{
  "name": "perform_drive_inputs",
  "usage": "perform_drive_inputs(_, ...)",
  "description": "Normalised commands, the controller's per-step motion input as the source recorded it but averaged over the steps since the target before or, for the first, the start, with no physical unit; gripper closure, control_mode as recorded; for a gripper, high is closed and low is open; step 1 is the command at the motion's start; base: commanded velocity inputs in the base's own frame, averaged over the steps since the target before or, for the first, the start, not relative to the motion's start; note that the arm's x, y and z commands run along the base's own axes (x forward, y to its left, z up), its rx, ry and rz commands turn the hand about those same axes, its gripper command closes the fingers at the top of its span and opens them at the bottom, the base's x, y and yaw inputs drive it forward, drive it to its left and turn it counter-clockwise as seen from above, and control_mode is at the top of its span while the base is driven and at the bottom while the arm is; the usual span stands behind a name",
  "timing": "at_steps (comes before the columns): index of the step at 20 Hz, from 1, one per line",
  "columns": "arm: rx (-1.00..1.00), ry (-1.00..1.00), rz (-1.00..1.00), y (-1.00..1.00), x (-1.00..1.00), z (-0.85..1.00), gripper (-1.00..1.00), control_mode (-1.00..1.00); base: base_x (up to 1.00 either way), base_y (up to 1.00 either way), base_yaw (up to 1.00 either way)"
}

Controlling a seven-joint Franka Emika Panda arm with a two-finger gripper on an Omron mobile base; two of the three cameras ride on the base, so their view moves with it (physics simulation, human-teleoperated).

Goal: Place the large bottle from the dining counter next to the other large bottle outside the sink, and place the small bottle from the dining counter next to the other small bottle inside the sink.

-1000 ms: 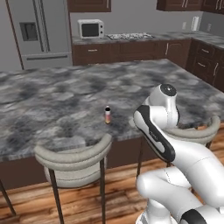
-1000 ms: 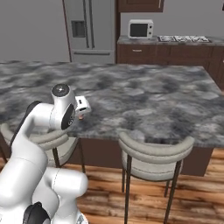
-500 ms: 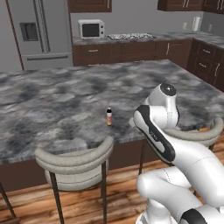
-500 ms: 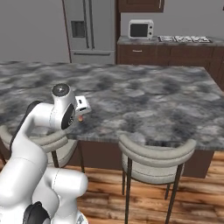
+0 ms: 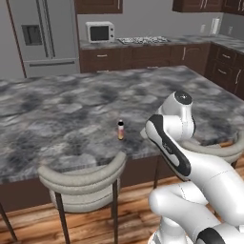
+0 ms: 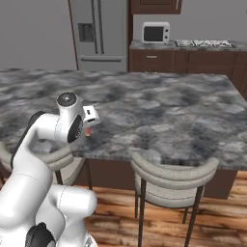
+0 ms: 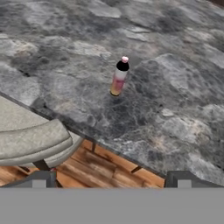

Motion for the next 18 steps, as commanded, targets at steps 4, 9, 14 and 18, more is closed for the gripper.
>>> perform_drive_inputs(4,0.0,0.0,0.0,0.0,0.0,0.0,-1.0,1.0,0.33,0.17,0.0)
perform_drive_inputs(9,0.0,0.0,0.0,0.0,0.0,0.0,-1.0,1.0,0.34,0.16,0.0)
perform_drive_inputs(14,0.0,0.0,0.0,0.0,0.0,0.0,-1.0,1.0,0.35,0.12,0.0)
perform_drive_inputs(18,0.0,0.0,0.0,0.0,0.0,0.0,-1.0,1.0,0.34,0.13,0.0)
